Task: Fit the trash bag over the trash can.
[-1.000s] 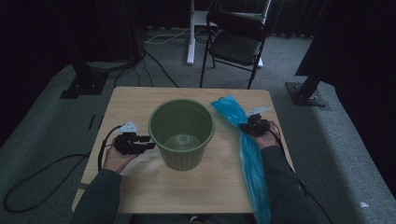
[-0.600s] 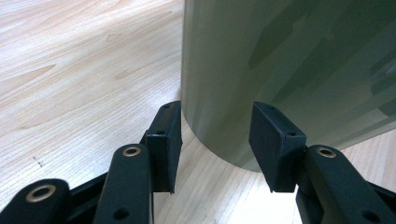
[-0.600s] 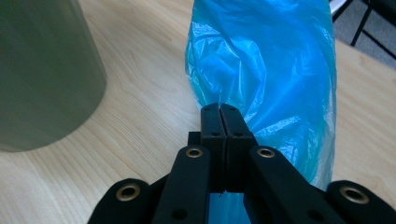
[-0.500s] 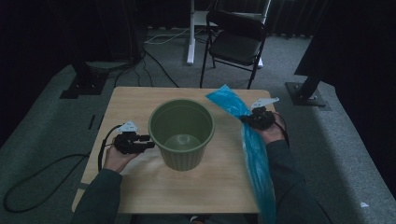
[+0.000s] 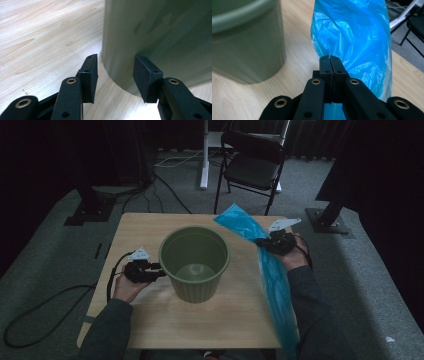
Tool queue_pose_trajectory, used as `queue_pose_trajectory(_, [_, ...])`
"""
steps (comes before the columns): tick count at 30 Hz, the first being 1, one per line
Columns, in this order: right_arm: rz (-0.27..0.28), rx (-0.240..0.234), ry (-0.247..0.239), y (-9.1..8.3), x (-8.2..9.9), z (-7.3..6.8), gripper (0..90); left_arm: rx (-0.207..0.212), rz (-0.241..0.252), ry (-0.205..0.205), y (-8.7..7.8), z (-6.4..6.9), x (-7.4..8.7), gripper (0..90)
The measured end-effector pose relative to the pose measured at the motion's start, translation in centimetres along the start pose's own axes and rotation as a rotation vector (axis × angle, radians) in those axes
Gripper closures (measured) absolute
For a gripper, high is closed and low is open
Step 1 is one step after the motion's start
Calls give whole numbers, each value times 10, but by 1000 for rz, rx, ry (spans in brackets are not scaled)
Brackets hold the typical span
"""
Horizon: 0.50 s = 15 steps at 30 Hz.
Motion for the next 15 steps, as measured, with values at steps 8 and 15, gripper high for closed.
queue_pose_trajectory(8, [32,-22,-27,-12,-15,-6,894,-28,11,-9,5,-7,-4,550])
queue_pose_trajectory(15, [61,-57,-51,-21,-27,-15,894,-37,26,-22,8,-11,-7,551])
Point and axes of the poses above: each handheld gripper's, and its own axes: y roughly forward along the jaws, x roughly out of its underside, z roughly to its right, the point moved 9 cm from there along y, roughly forward along the jaws, and after that the axes turned 7 degrees about x, right-handed, at the moved point
